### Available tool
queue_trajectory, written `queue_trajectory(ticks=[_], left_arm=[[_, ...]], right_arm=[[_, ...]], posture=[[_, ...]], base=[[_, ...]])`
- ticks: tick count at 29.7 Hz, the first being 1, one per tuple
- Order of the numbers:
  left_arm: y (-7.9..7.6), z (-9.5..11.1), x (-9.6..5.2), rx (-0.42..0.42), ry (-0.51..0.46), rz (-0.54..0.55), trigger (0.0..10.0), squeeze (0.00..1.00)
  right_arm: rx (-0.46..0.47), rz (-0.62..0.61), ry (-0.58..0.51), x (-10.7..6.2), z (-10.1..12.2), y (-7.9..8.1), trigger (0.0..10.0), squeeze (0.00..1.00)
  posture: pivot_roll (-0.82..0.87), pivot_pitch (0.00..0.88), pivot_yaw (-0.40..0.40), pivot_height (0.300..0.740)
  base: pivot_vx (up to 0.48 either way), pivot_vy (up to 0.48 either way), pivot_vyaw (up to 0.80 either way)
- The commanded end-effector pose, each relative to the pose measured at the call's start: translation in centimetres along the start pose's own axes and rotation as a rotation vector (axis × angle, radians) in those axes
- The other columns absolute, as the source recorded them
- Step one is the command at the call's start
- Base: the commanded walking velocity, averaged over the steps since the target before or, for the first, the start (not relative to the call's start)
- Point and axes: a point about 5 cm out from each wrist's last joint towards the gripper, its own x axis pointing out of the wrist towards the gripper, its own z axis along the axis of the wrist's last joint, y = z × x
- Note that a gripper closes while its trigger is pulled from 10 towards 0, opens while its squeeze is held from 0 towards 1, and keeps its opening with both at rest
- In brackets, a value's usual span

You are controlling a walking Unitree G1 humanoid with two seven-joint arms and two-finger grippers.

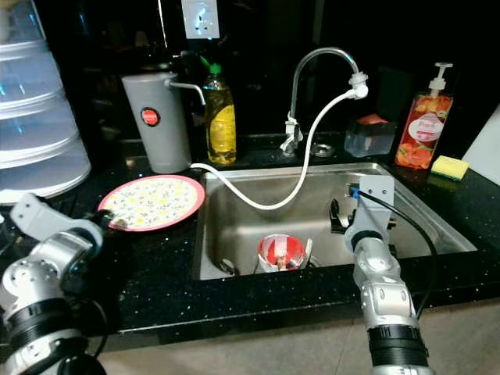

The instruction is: Kitchen organization

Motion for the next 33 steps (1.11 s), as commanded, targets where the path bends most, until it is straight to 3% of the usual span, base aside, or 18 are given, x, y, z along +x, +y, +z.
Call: queue_trajectory(ticks=[1, 7, 8, 9, 10, 11, 12, 13, 14, 18, 22, 27, 29, 30, 31, 32, 33], left_arm=[[0.2, -0.5, 0.5, -0.015, 0.018, 0.007, 10.0, 0.0], [0.4, -1.0, 1.5, -0.032, 0.051, 0.008, 10.0, 0.0], [0.5, -1.0, 1.5, -0.032, 0.054, 0.016, 8.7, 0.0], [0.6, -1.0, 1.5, -0.03, 0.057, 0.021, 8.7, 0.0], [0.7, -1.0, 1.5, -0.032, 0.054, 0.026, 2.9, 0.0], [0.8, -1.0, 1.5, -0.034, 0.052, 0.029, 2.9, 0.0], [0.9, -0.9, 1.4, -0.039, 0.044, 0.031, 0.7, 0.0], [0.9, -0.9, 1.4, -0.039, 0.044, 0.031, 0.7, 0.0], [1.0, -0.7, 1.3, -0.049, 0.026, 0.029, 0.0, 0.0], [1.1, -0.5, 1.1, -0.053, 0.007, 0.025, 0.0, 0.0], [0.8, 0.3, 0.9, -0.109, -0.059, -0.025, 0.0, 0.0], [-1.2, 1.4, 0.2, -0.133, -0.126, -0.18, 0.0, 0.0], [-1.2, 1.4, 0.2, -0.133, -0.126, -0.18, 0.0, 0.0], [-2.0, 1.6, -0.2, -0.127, -0.132, -0.243, 2.7, 0.0], [-3.3, 1.6, -0.8, -0.092, -0.12, -0.332, 10.0, 0.0], [-3.3, 1.6, -0.8, -0.092, -0.12, -0.332, 10.0, 0.0], [-5.5, 1.2, -2.3, -0.016, -0.072, -0.53, 10.0, 0.0]], right_arm=[[0.009, 0.003, 0.008, 0.1, 0.3, 0.0, 10.0, 0.0], [0.011, 0.03, -0.004, 0.4, 0.8, 1.0, 10.0, 0.0], [0.012, 0.028, -0.008, 0.4, 0.9, 1.0, 10.0, 0.0], [0.012, 0.026, -0.011, 0.3, 1.0, 0.9, 10.0, 0.0], [0.013, 0.022, -0.011, 0.3, 1.0, 0.7, 10.0, 0.0], [0.014, 0.018, -0.01, 0.3, 1.0, 0.6, 10.0, 0.0], [0.012, 0.017, -0.008, 0.3, 0.9, 0.5, 10.0, 0.0], [0.012, 0.017, -0.008, 0.3, 0.9, 0.5, 10.0, 0.0], [0.009, 0.016, -0.005, 0.2, 0.8, 0.4, 10.0, 0.0], [0.007, 0.015, -0.003, 0.2, 0.8, 0.3, 10.0, 0.0], [0.012, 0.018, -0.001, 0.2, 0.8, 0.5, 10.0, 0.0], [0.012, 0.032, -0.001, 0.4, 0.9, 1.0, 10.0, 0.0], [0.012, 0.032, -0.001, 0.4, 0.9, 1.0, 10.0, 0.0], [0.013, 0.033, -0.004, 0.4, 1.1, 1.0, 10.0, 0.0], [0.014, 0.033, -0.009, 0.5, 1.3, 1.0, 10.0, 0.0], [0.014, 0.033, -0.009, 0.5, 1.3, 1.0, 10.0, 0.0], [0.018, 0.052, -0.028, 0.5, 1.7, 1.3, 10.0, 0.0]], posture=[[-0.02, 0.014, -0.004, 0.74], [-0.04, 0.022, 0.004, 0.74], [-0.04, 0.028, 0.007, 0.74], [-0.04, 0.028, 0.007, 0.74], [-0.04, 0.031, 0.003, 0.74], [-0.04, 0.031, 0.003, 0.74], [-0.04, 0.029, 0.002, 0.74], [-0.04, 0.029, 0.002, 0.74], [-0.04, 0.031, 0.001, 0.74], [-0.04, 0.039, 0.003, 0.74], [-0.03, 0.039, -0.005, 0.74], [-0.03, 0.038, -0.009, 0.74], [-0.03, 0.038, -0.009, 0.74], [-0.03, 0.04, -0.009, 0.74], [-0.03, 0.041, -0.009, 0.74], [-0.03, 0.041, -0.009, 0.74], [-0.02, 0.033, -0.006, 0.74]], base=[[0.0, 0.0, 0.0], [0.0, 0.0, 0.0], [0.0, 0.0, 0.0], [0.0, 0.0, 0.0], [0.0, 0.0, 0.0], [0.0, 0.0, 0.0], [0.0, 0.0, 0.0], [0.0, 0.0, 0.0], [0.0, 0.0, 0.0], [0.0, 0.0, 0.0], [0.0, 0.0, 0.0], [0.0, 0.0, 0.0], [0.0, 0.0, 0.0], [0.0, 0.0, 0.0], [0.0, 0.0, 0.0], [0.0, 0.0, 0.0], [0.0, 0.0, 0.0]])
